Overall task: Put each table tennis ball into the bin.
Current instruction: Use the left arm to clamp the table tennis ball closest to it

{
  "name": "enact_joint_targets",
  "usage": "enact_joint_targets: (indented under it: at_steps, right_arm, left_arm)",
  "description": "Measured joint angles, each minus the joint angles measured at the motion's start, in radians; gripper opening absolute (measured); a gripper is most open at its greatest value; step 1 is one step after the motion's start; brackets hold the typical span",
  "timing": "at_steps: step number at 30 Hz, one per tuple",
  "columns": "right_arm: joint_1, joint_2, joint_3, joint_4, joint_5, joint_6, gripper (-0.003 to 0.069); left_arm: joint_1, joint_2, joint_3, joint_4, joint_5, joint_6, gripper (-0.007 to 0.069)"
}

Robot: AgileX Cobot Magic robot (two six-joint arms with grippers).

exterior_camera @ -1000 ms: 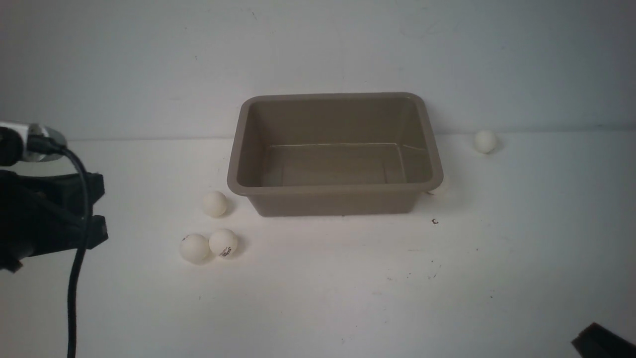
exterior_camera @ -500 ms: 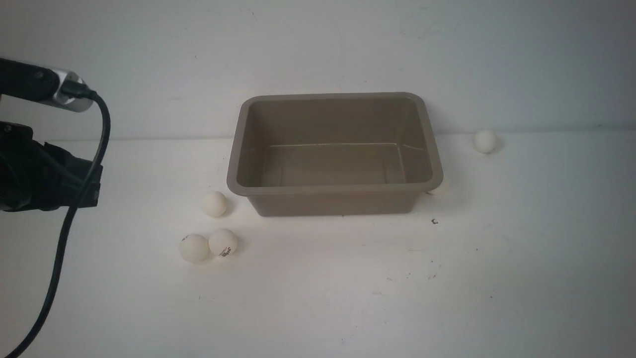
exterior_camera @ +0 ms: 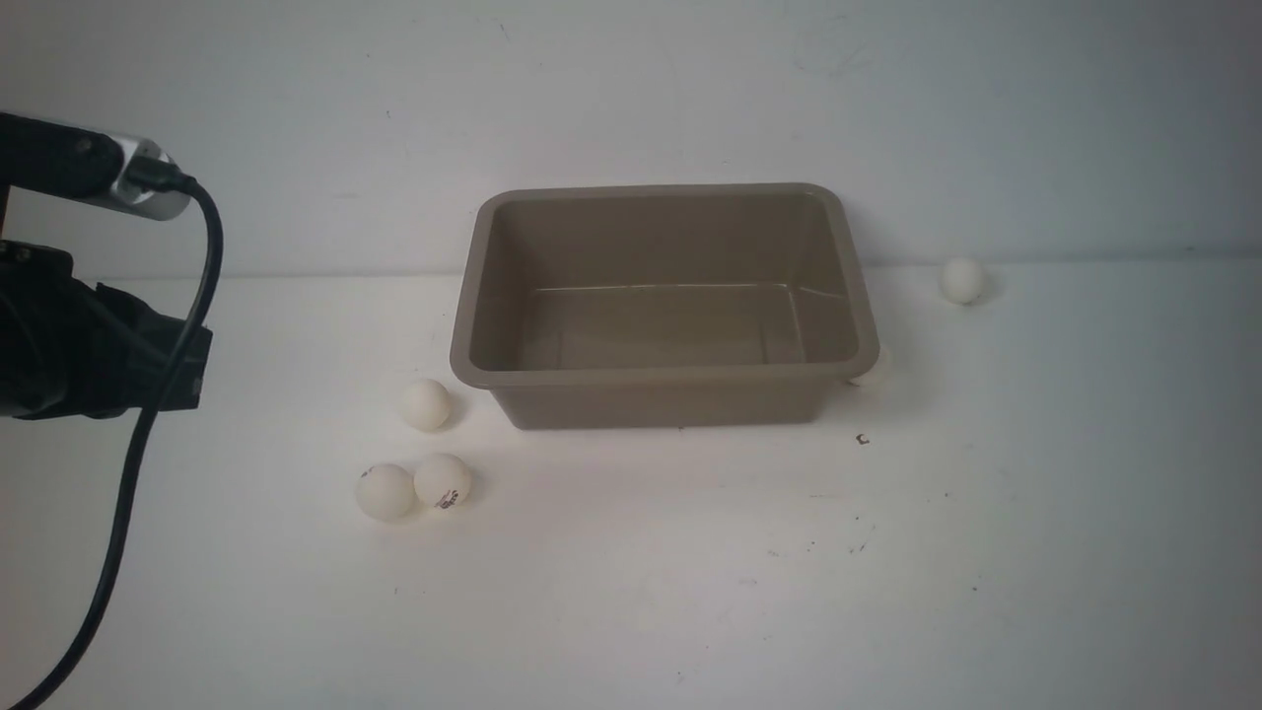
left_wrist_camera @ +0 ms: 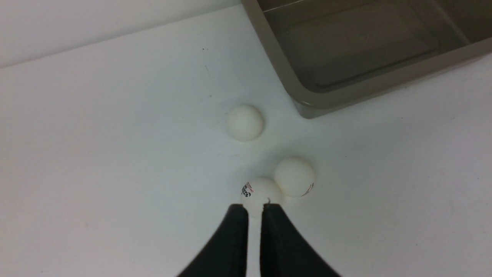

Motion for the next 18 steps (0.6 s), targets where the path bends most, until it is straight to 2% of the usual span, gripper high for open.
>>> enact_joint_targets:
  at_steps: [1,2,3,4,5,7,13,15,18]
  right_arm:
    - [0.0,0.024,-0.039,-0.051,-0.01,-0.042,-0.0018]
    - [0.0,0.072,-0.108,-0.176,-0.041,-0.114,-0.0018]
    - [0.0,0.101,-0.147,-0.23,-0.057,-0.131,-0.0018]
    - [0.0,0.144,-0.186,-0.322,-0.071,-0.141,-0.0018]
    - [0.0,0.151,-0.199,-0.357,-0.074,-0.141,-0.0018]
    - [-0.002,0.245,-0.234,-0.488,-0.077,-0.067,-0.0018]
    - [-0.004,0.43,-0.236,-0.522,-0.09,0.157,-0.0018]
    - [-0.004,0.49,-0.236,-0.522,-0.136,0.184,-0.0018]
    - [-0.004,0.546,-0.236,-0.522,-0.226,0.154,-0.0018]
  left_arm:
    - [0.0,0.001,0.0,-0.001,0.0,0.001,0.0037]
    - [-0.002,0.003,0.0,-0.001,0.0,0.004,0.0037]
    - [-0.005,0.007,0.0,-0.001,0.0,0.008,0.0037]
    - [-0.013,0.014,-0.001,-0.001,-0.001,0.012,0.0037]
    - [-0.017,0.018,-0.001,-0.001,-0.001,0.017,0.0037]
    - [-0.056,0.045,-0.003,-0.001,-0.001,0.04,0.0038]
    - [-0.161,0.147,-0.006,0.029,-0.018,0.071,0.0074]
    - [-0.187,0.196,-0.018,0.057,-0.035,0.076,0.0106]
    - [-0.216,0.29,-0.067,0.116,-0.036,0.079,0.0197]
